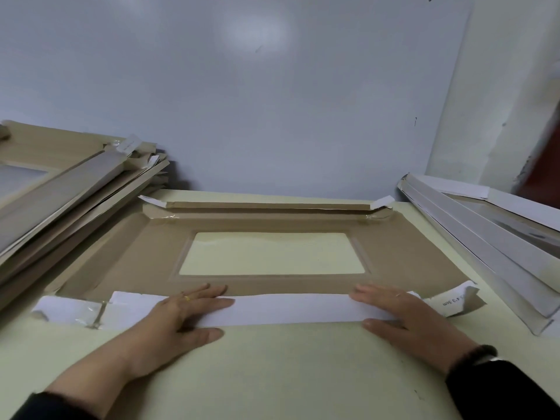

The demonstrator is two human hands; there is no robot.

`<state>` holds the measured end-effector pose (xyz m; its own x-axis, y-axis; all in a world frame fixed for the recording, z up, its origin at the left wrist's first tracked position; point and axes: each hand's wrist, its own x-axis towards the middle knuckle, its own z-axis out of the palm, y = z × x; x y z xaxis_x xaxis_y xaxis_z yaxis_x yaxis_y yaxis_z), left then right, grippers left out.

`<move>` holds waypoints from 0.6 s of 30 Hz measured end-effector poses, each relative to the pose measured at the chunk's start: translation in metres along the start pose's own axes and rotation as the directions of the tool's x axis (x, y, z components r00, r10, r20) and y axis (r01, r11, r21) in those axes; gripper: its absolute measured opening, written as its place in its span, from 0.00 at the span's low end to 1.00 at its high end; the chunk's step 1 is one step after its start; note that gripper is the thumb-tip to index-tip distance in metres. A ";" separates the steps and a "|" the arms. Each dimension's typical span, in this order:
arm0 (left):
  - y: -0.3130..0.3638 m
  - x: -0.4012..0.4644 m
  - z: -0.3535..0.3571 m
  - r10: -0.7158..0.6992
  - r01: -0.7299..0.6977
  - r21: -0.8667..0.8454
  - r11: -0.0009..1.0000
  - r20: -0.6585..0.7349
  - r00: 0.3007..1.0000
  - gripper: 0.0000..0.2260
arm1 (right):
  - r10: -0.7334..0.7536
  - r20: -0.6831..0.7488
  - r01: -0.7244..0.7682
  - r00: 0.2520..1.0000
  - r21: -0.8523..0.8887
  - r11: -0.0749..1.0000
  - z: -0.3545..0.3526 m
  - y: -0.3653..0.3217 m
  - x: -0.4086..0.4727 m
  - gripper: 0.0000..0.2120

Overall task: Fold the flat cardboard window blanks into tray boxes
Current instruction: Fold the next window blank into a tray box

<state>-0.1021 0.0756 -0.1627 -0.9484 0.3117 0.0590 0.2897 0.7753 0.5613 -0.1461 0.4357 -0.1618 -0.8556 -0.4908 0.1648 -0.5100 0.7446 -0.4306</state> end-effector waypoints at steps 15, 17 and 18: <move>-0.048 -0.032 -0.040 -0.129 0.169 0.074 0.983 -0.378 0.917 0.07 | 0.240 -0.377 -0.267 0.895 -0.020 0.964 -0.023 0.028 -0.025 0.10; -0.049 -0.031 -0.042 -0.141 0.232 0.147 0.961 -0.463 0.875 0.06 | 0.234 -0.429 -0.298 0.872 -0.088 0.950 -0.025 0.028 -0.025 0.12; -0.049 -0.031 -0.043 -0.150 0.268 0.167 0.949 -0.508 0.848 0.09 | 0.231 -0.452 -0.317 0.862 -0.124 0.940 -0.026 0.028 -0.025 0.13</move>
<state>-0.0923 0.0044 -0.1568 -0.9137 -0.1311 0.3848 0.0424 0.9107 0.4109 -0.1412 0.4805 -0.1545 -0.8950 -0.0469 0.4437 -0.2199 0.9117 -0.3471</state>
